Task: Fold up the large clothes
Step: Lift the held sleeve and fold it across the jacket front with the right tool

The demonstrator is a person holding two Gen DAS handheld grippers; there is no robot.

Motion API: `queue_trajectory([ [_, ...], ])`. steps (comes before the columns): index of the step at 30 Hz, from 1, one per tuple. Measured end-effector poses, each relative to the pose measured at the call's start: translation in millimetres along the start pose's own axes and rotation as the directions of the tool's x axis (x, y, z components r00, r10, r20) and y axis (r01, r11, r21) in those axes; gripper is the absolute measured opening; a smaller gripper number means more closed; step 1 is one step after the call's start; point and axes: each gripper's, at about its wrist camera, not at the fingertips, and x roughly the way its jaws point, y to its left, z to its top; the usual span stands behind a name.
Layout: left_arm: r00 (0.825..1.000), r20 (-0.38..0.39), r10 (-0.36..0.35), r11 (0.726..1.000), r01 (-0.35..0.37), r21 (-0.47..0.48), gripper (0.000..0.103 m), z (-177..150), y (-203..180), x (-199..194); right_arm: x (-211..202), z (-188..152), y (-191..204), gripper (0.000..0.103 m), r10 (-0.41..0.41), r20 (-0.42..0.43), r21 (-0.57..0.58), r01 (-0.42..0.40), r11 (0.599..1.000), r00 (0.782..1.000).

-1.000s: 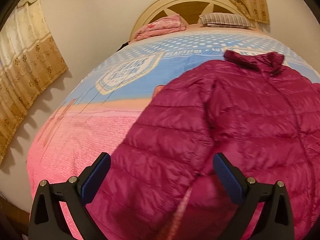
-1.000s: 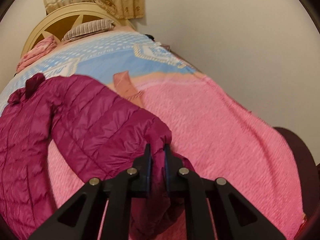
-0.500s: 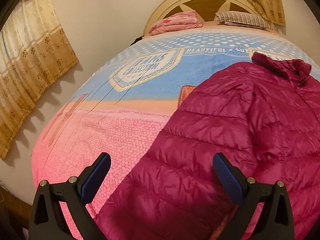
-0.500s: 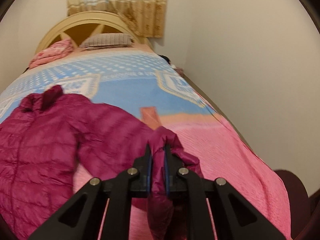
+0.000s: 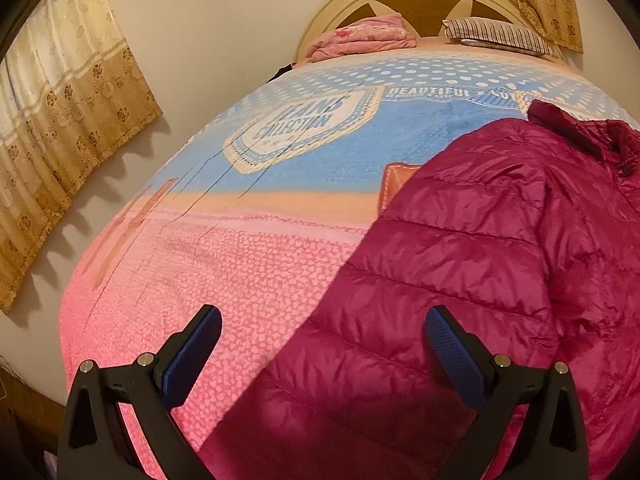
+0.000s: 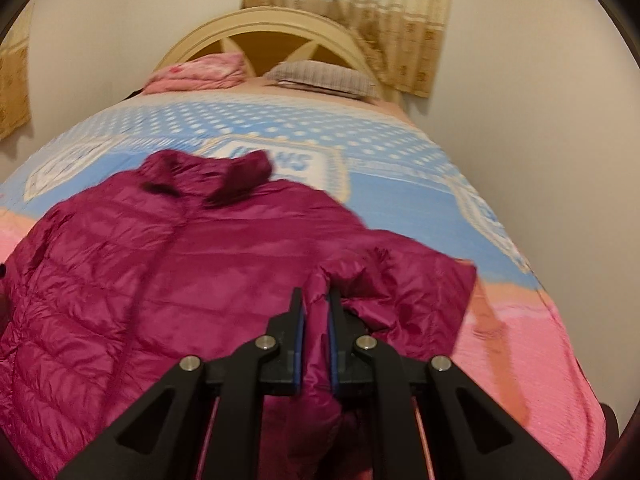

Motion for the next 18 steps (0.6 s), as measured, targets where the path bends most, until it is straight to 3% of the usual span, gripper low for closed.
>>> queue_trajectory([
  [3,1.000,-0.012,0.007,1.000,-0.007,-0.015,0.102,0,7,7,18,-1,24,0.013,0.030,-0.012,-0.020,-0.031,0.999,0.999],
  [5,1.000,-0.019,0.011,1.000,-0.011,-0.024,0.102,-1,12,11,29,-5,38,0.021,0.061,-0.030,-0.031,-0.062,0.998,0.998],
  [8,1.000,-0.028,0.010,0.999,-0.011,-0.033,0.102,-5,18,13,26,-14,39,0.067,0.105,-0.030,-0.021,-0.106,0.994,0.994],
  [14,1.000,-0.005,0.007,0.999,-0.007,-0.046,0.102,-9,30,4,-16,-31,20,0.074,0.127,0.009,-0.031,-0.126,0.991,0.992],
  [18,1.000,-0.011,0.010,0.998,-0.010,-0.066,0.102,-8,31,8,-30,-42,2,0.075,0.089,0.019,-0.005,-0.089,0.996,0.996],
])
